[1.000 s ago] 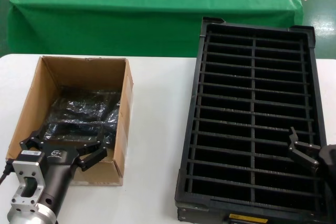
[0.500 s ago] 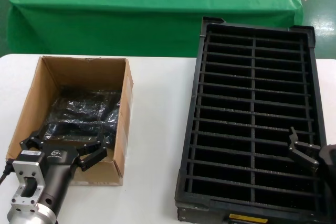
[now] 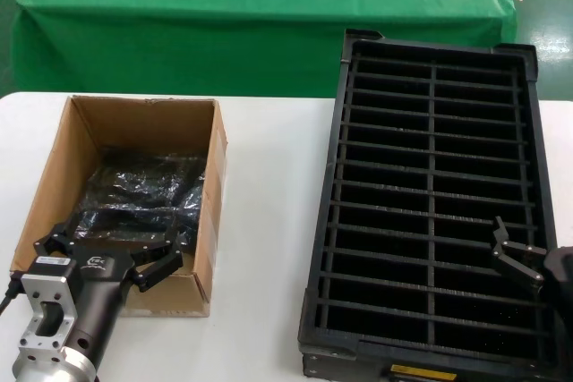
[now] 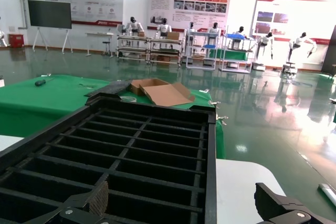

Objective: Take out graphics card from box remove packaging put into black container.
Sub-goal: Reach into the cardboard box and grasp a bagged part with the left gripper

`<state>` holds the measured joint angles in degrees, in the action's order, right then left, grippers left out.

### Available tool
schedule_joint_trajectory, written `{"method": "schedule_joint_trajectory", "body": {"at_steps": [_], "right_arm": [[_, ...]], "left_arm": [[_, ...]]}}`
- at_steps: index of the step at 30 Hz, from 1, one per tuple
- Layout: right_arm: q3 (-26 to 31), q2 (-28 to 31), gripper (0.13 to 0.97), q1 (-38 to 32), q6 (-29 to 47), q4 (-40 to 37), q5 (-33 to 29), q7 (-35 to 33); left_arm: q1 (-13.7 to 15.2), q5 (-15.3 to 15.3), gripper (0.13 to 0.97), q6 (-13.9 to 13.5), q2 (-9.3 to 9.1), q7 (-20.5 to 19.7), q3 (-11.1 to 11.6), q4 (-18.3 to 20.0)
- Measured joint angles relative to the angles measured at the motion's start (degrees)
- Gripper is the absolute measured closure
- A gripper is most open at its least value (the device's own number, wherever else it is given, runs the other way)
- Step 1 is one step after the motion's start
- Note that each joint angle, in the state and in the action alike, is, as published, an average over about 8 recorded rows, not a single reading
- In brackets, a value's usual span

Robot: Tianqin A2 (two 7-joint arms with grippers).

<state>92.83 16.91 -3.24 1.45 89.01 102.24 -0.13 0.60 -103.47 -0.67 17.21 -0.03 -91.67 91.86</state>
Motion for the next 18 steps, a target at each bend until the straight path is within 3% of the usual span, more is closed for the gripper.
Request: {"method": "schedule_joint_trajectory", "body": {"at_steps": [18], "right_arm": [[0.00,0.00,0.129,0.00,0.00,0.00,0.00,0.00]], "left_arm": [[0.00,0.00,0.132,0.00,0.00,0.00,0.00,0.00]]}}
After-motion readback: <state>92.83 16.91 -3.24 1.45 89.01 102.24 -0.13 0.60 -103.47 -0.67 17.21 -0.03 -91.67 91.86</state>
